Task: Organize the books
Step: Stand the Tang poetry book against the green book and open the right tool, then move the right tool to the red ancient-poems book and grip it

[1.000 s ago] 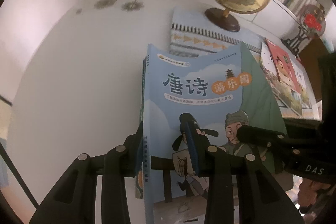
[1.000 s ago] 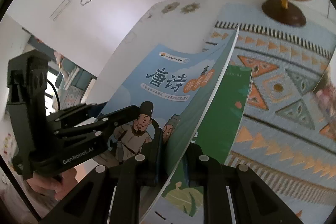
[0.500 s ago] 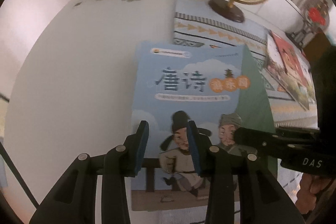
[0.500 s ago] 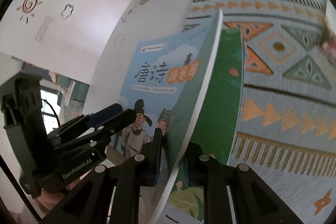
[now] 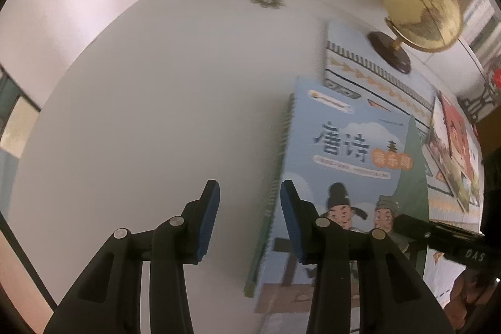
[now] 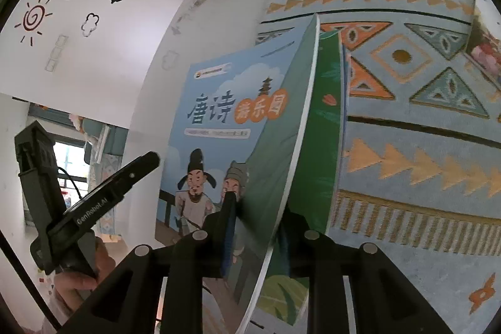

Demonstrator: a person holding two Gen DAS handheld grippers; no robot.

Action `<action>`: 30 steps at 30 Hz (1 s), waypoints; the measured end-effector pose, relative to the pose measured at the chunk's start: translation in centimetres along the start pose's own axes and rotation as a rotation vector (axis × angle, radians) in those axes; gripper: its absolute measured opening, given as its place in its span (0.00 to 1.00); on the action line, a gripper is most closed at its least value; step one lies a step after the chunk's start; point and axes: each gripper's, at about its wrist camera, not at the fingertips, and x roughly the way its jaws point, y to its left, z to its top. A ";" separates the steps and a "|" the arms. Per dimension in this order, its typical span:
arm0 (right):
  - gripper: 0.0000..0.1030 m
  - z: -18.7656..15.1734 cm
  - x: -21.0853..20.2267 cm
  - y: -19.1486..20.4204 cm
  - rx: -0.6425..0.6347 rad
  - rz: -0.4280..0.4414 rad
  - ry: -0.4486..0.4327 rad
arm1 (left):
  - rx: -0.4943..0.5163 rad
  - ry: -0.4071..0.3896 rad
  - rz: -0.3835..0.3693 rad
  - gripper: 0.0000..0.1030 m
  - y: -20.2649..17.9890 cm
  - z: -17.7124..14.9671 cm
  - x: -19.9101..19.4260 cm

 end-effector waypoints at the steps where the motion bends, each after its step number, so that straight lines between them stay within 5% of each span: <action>1: 0.23 0.0 -0.2 -0.3 0.012 -0.006 -0.002 | -0.005 0.003 0.008 0.36 0.3 -0.1 -0.1; 13: 0.23 -0.2 -4.6 -3.6 0.067 -0.052 -0.075 | 0.036 0.008 0.042 0.36 -3.0 -0.6 -0.5; 23: 0.23 -1.0 -10.3 -9.0 0.089 -0.050 -0.162 | 0.208 0.043 0.006 0.42 -13.5 0.5 0.5; 30: 0.23 -1.5 -17.3 -17.2 0.179 -0.106 -0.281 | 0.353 0.071 -0.048 0.42 -23.6 1.7 2.8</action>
